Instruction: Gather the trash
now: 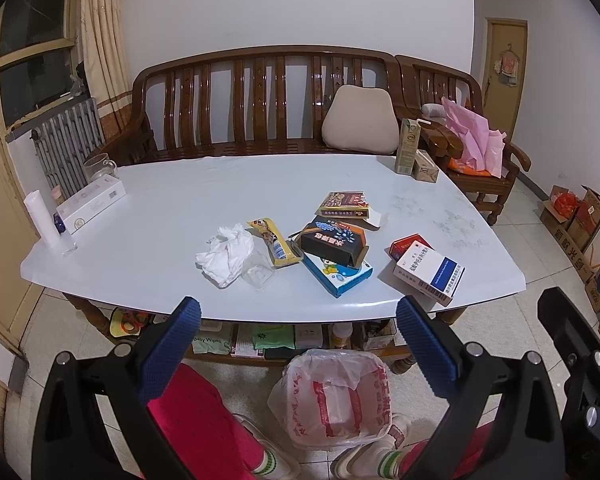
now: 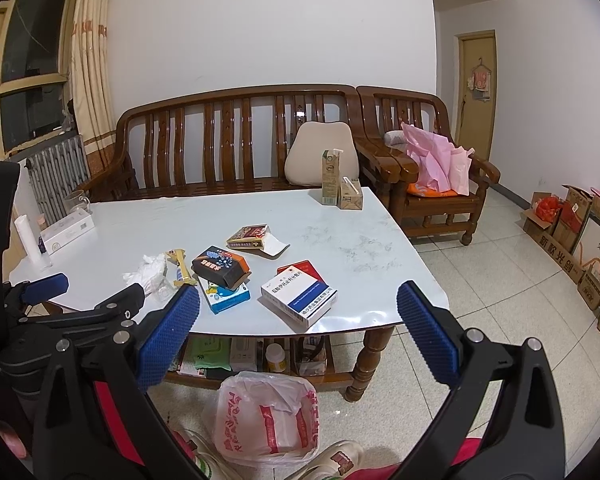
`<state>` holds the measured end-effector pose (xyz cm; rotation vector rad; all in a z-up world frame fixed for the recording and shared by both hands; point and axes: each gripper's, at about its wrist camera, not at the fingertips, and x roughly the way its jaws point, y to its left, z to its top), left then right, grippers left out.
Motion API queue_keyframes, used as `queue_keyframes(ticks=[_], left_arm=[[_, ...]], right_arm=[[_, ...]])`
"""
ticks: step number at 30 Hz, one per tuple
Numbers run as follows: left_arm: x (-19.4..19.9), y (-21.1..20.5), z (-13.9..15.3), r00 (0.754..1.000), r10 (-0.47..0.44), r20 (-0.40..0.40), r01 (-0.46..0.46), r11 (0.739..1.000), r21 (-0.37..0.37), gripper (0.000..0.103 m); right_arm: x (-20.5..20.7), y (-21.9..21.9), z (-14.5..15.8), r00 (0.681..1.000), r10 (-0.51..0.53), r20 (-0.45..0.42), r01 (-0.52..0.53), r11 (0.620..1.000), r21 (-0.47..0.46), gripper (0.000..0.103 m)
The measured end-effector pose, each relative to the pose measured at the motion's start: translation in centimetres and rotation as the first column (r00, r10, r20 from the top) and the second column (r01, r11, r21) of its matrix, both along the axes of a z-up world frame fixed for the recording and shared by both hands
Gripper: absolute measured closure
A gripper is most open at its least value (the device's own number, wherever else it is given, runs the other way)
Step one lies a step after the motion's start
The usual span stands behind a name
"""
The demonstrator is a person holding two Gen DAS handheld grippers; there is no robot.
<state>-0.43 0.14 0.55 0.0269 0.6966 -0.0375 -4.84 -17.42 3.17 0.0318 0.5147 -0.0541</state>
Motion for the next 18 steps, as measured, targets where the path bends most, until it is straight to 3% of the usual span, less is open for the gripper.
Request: queue_keyframes(ticks=[18], left_arm=[[0.01,0.14,0.01,1.000,-0.005,-0.003,0.005,1.000,-0.006,0.007]], right_arm=[[0.03,-0.01,0.00,1.000,-0.001,-0.003,0.001,1.000,0.003,0.006]])
